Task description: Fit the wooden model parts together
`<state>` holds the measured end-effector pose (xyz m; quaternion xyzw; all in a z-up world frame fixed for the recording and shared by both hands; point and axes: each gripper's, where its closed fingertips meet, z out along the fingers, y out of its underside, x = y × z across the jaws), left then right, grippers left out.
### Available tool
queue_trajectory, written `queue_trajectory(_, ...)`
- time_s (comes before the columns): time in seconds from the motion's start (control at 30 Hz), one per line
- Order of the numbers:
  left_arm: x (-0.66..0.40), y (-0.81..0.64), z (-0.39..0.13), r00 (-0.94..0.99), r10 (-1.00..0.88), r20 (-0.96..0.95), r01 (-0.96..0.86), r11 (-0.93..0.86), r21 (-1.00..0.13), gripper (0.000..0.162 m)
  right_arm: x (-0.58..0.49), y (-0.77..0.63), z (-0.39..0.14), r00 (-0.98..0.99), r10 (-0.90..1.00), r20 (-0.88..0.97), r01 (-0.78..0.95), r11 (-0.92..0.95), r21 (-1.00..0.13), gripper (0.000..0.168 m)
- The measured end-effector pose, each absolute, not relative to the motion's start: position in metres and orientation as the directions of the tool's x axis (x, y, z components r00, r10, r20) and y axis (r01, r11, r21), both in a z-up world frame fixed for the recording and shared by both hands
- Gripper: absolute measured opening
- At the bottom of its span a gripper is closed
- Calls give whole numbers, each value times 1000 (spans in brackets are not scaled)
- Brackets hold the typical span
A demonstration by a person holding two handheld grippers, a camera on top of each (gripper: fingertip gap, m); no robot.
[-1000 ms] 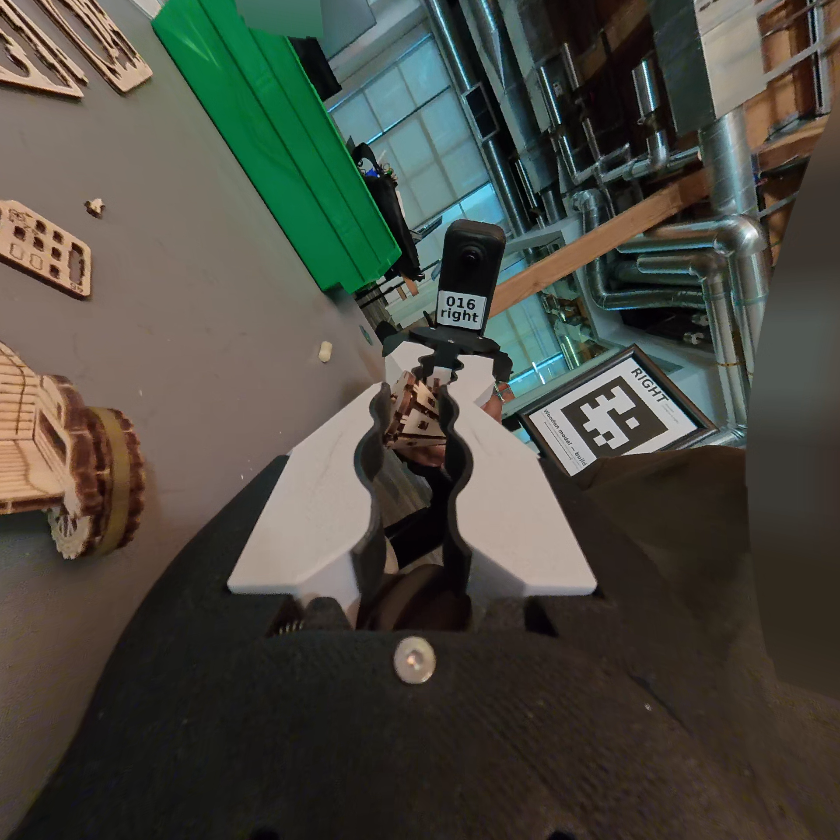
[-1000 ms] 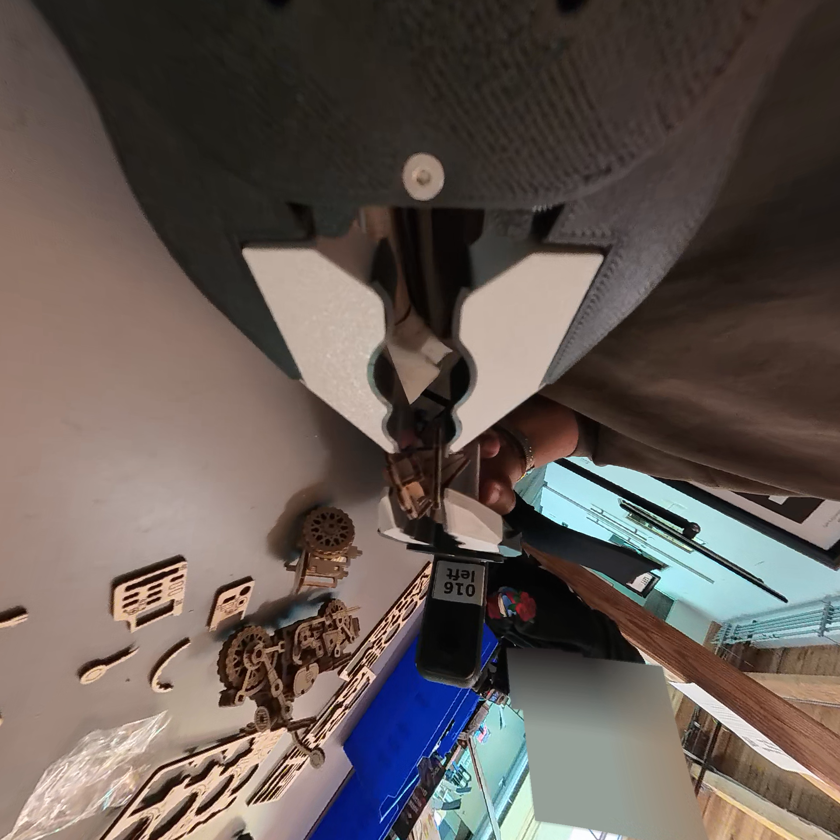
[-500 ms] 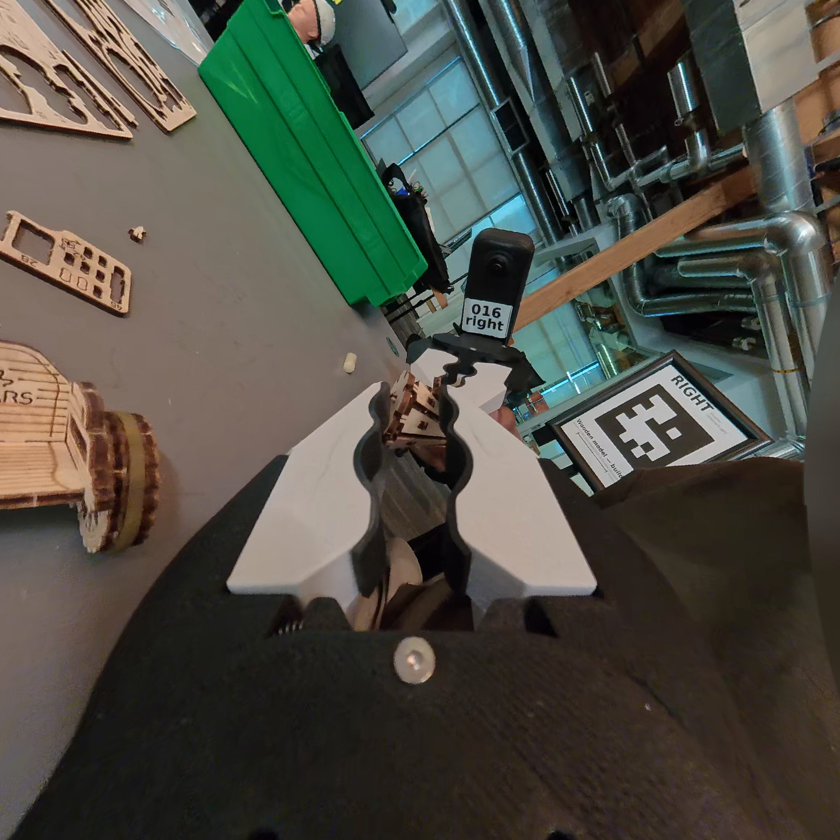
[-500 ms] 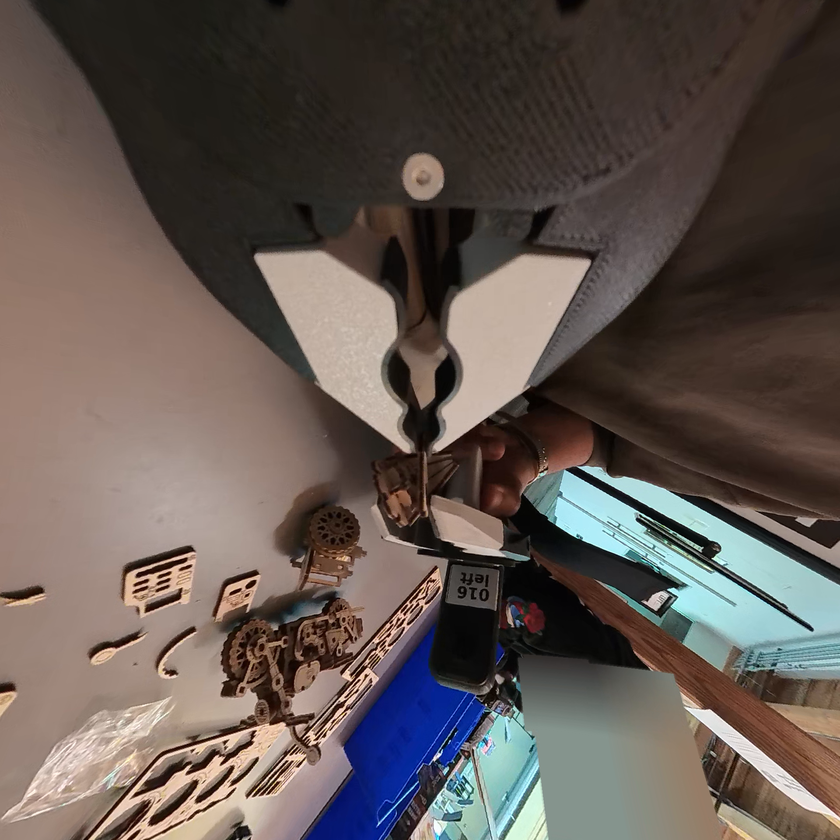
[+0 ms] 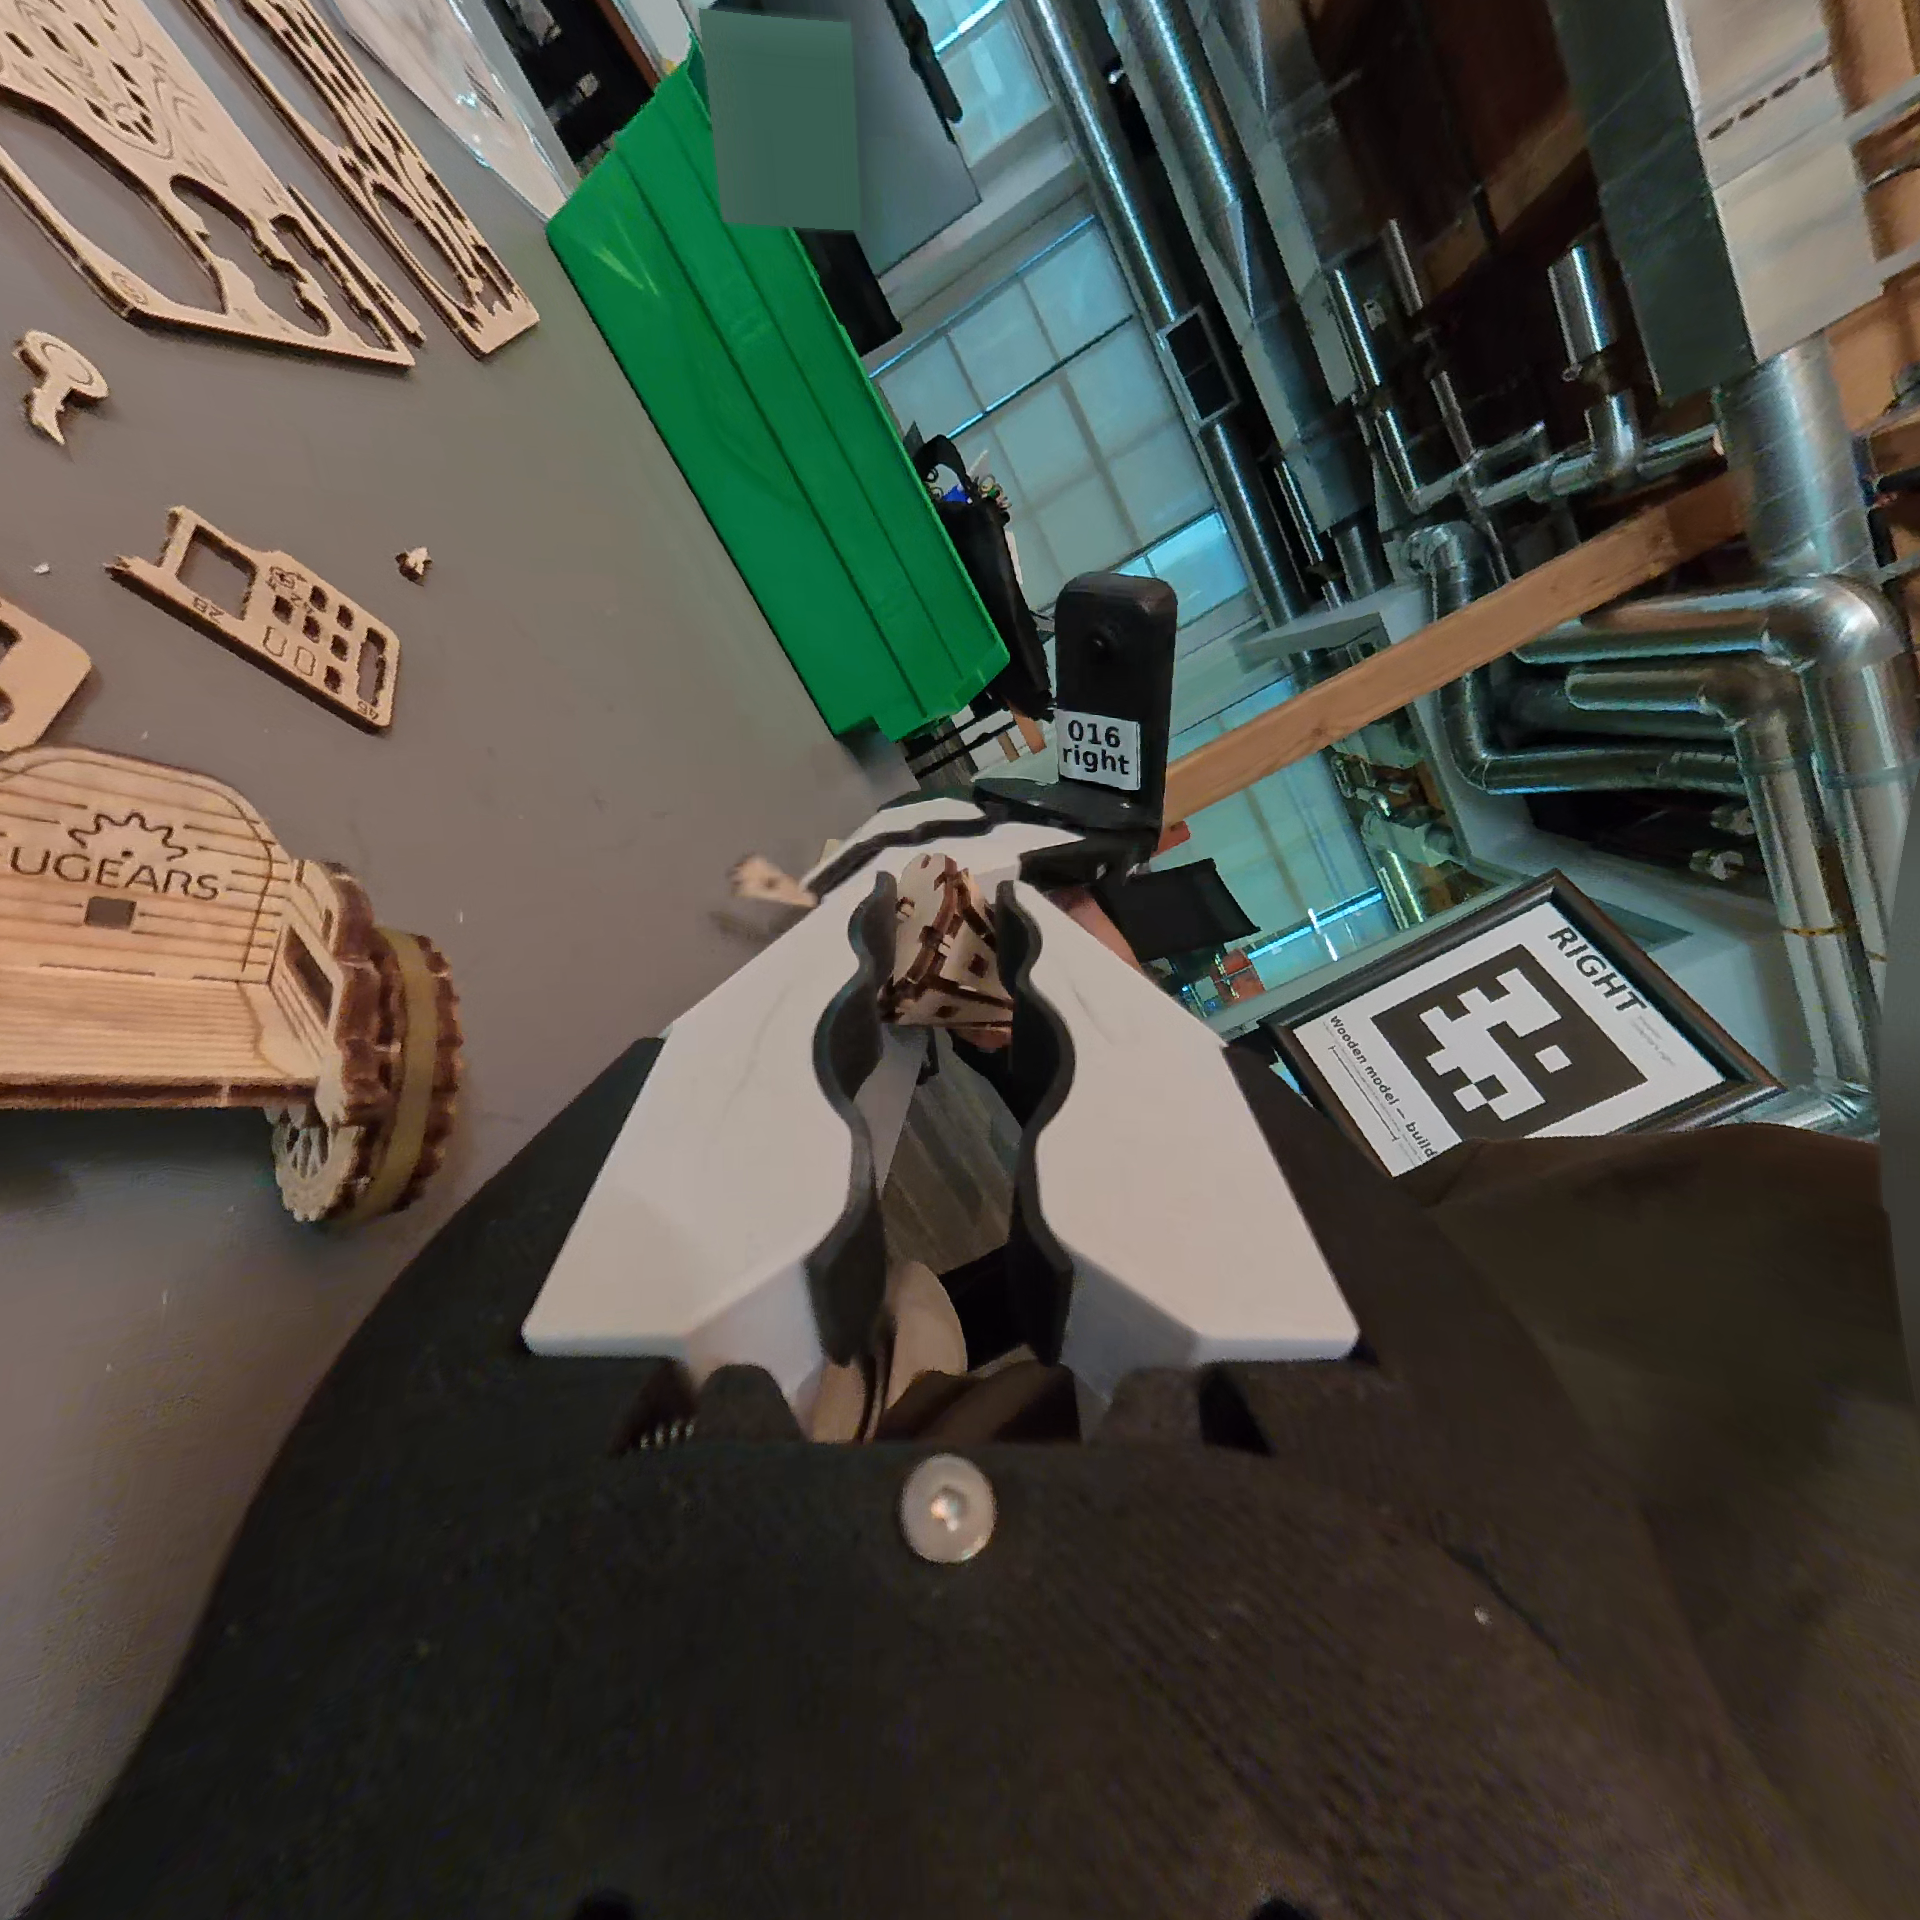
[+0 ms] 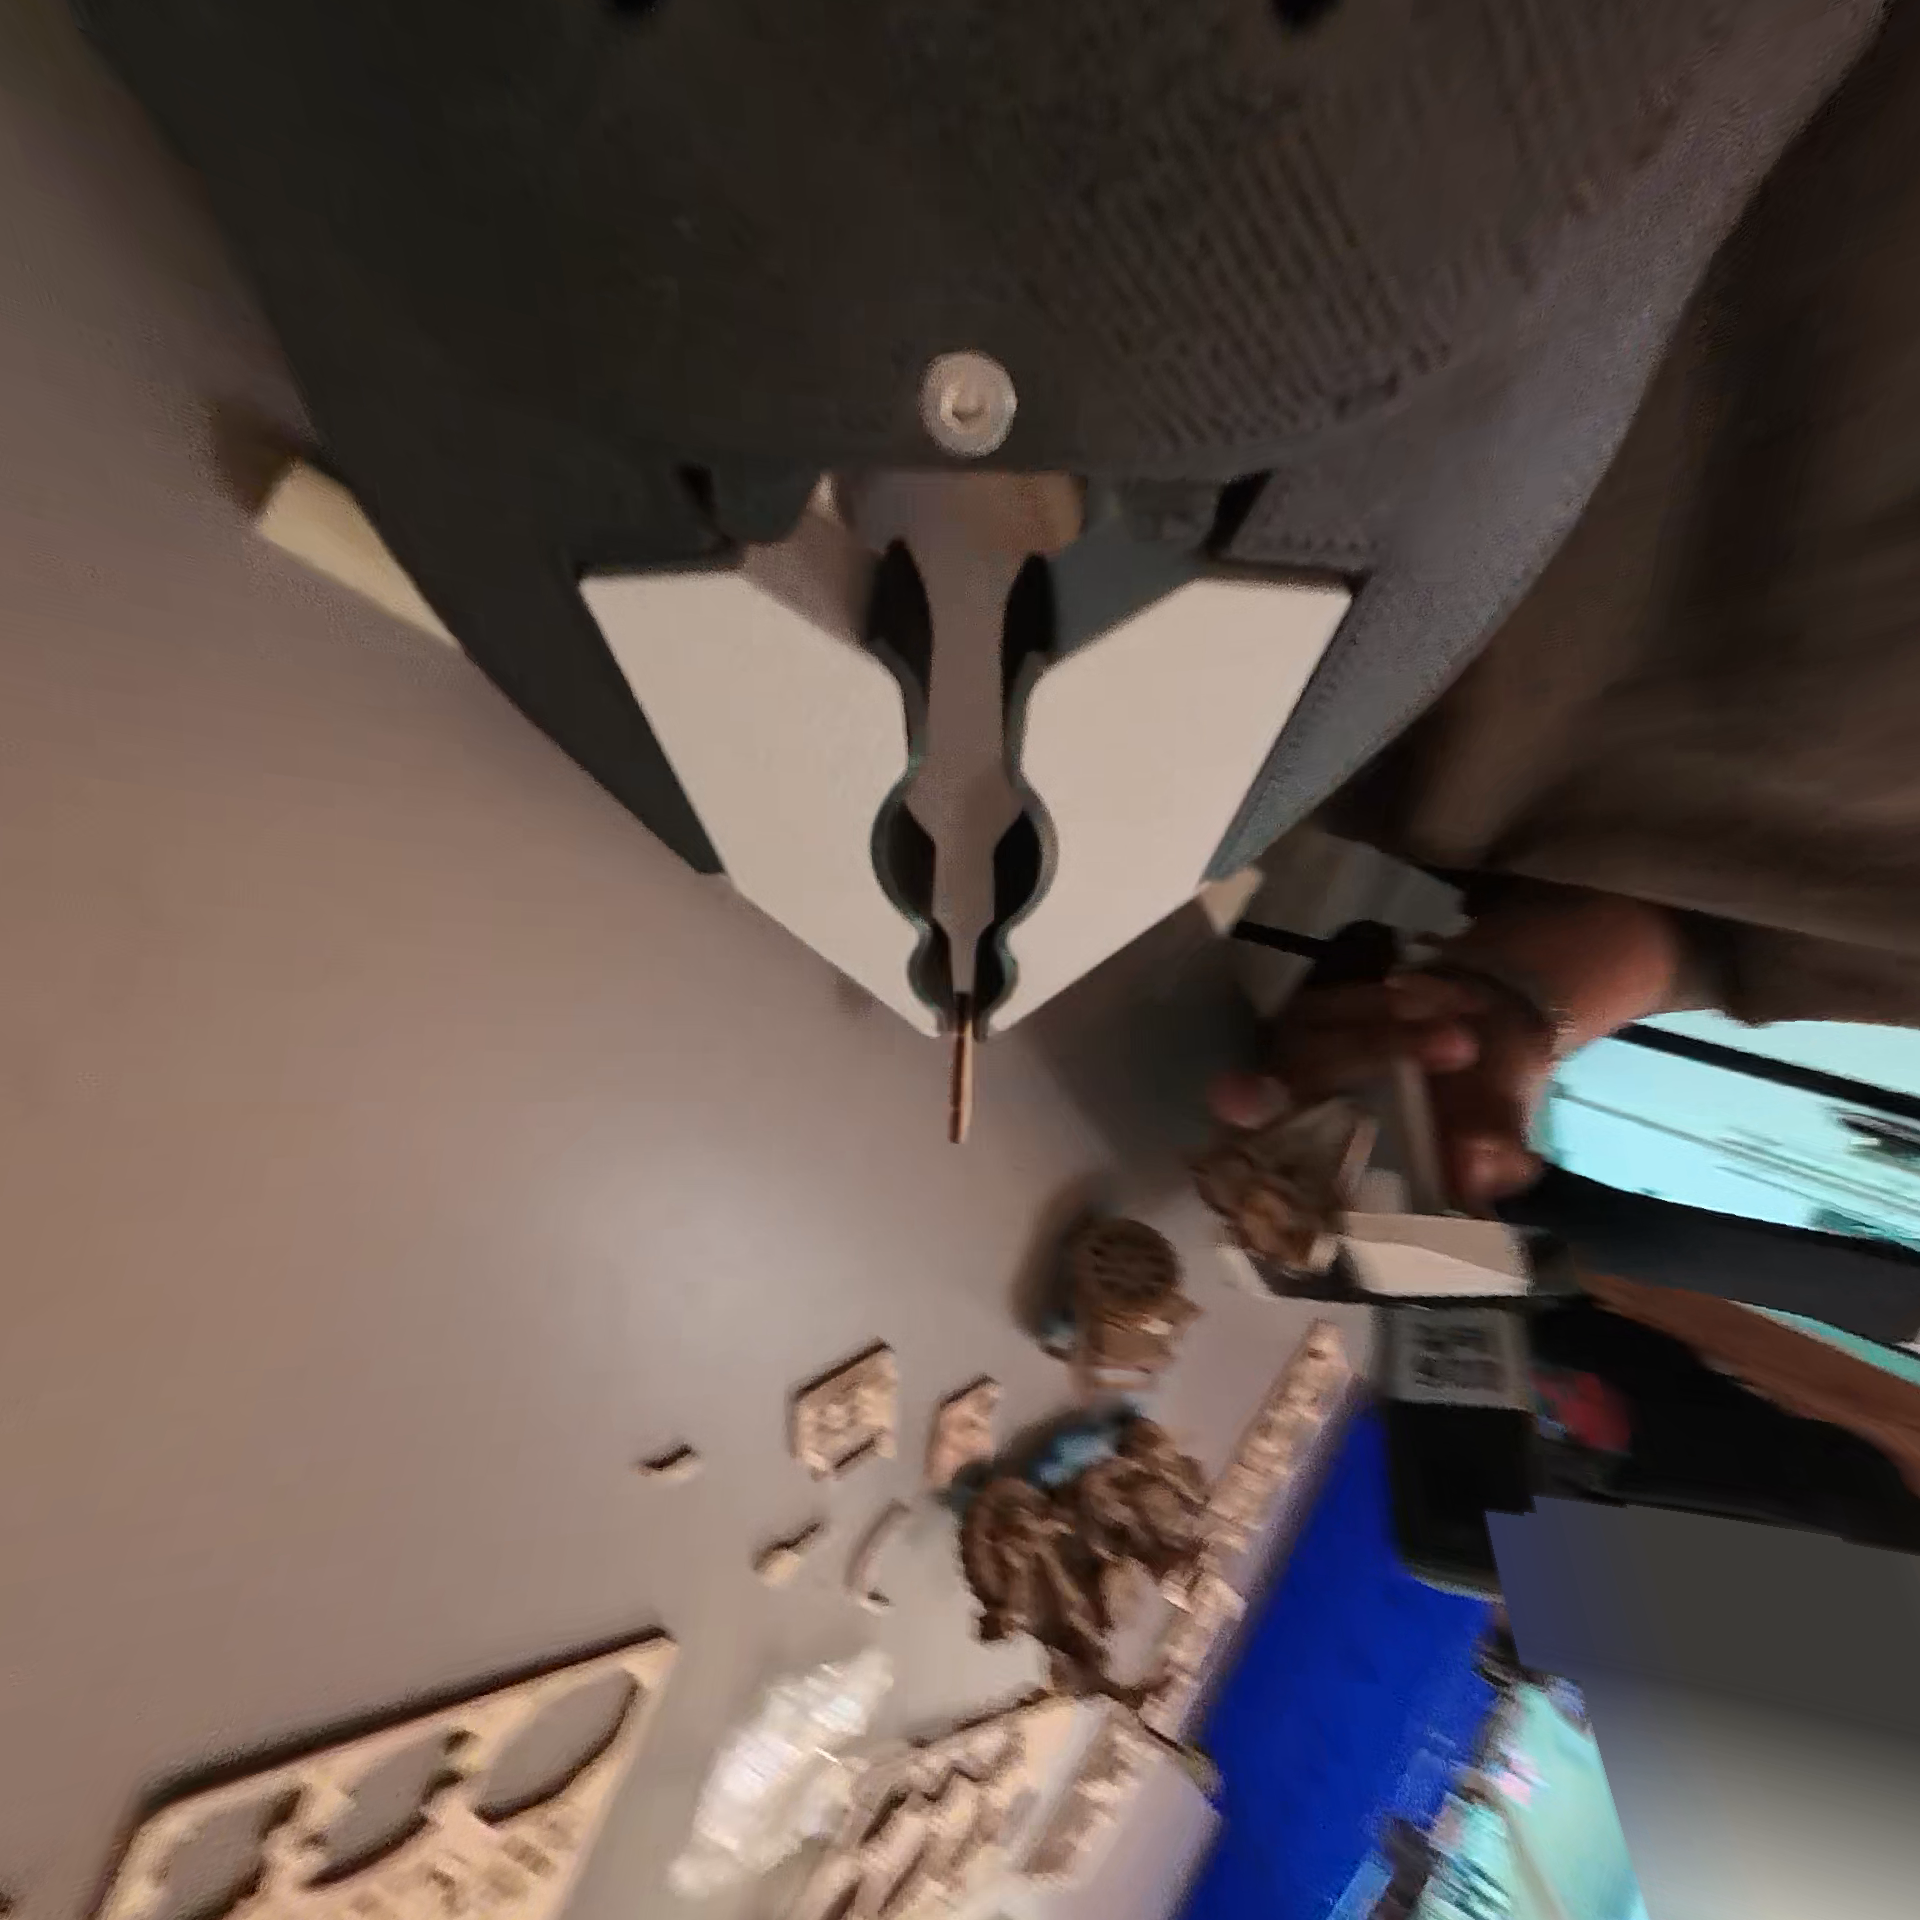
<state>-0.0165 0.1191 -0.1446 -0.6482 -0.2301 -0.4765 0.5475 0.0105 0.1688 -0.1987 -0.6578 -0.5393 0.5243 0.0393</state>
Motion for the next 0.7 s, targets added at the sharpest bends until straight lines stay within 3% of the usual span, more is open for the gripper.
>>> queue_trajectory(0.03, -17, 119, -145, 444, -222, 868, 820, -289, -494, 16, 10, 173, -204, -107, 779, -618, 671, -403, -623, 8)
queue_trajectory(0.1, -19, 119, -144, 458, -217, 862, 819, -274, -504, 15, 6, 178, -197, -112, 835, -539, 634, -358, -685, 38)
queue_trajectory(0.2, -22, 119, -144, 533, -198, 823, 788, -238, -568, 16, 1, 155, -165, -254, 862, -438, 537, -251, -805, 48)
queue_trajectory(0.33, -20, 120, -138, 629, -187, 755, 730, -190, -656, 16, -1, 111, -141, -381, 791, -478, 463, -284, -839, 51)
queue_trajectory(0.47, -15, 121, -132, 626, -172, 761, 748, -146, -648, 16, -6, 103, -146, -373, 799, -471, 469, -276, -839, 53)
queue_trajectory(0.53, -8, 122, -131, 607, -177, 775, 763, -140, -630, 16, -9, 103, -146, -365, 815, -451, 459, -264, -848, 49)
queue_trajectory(0.6, -3, 122, -130, 593, -182, 784, 774, -137, -618, 16, -9, 104, -148, -357, 832, -424, 457, -241, -856, 35)
queue_trajectory(0.7, 0, 121, -125, 573, -233, 786, 779, -143, -610, 24, -7, 106, -144, -364, 821, -439, 446, -260, -856, 34)
